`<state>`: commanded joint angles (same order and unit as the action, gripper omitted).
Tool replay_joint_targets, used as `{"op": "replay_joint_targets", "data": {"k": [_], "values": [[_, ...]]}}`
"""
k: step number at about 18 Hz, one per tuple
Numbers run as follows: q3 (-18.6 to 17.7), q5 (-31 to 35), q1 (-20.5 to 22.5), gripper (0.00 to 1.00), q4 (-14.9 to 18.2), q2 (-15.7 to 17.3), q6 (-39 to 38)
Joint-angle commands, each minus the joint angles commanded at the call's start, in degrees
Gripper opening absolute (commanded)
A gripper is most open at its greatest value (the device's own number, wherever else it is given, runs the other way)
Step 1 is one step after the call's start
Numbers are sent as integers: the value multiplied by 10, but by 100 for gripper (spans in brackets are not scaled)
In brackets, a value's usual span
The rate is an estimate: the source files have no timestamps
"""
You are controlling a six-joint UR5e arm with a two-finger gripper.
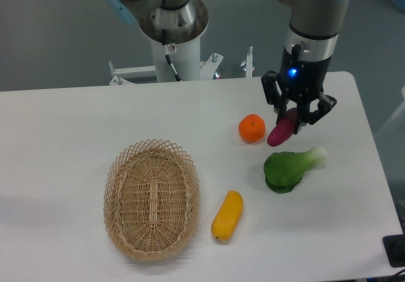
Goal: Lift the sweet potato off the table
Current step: 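Lift the held sweet potato up off the table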
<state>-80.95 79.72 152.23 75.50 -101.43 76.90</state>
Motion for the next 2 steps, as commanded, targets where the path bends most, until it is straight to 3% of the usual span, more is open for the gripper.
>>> {"op": "replay_joint_targets", "data": {"k": [2], "values": [[0, 0, 0, 32, -1, 0, 0]]}}
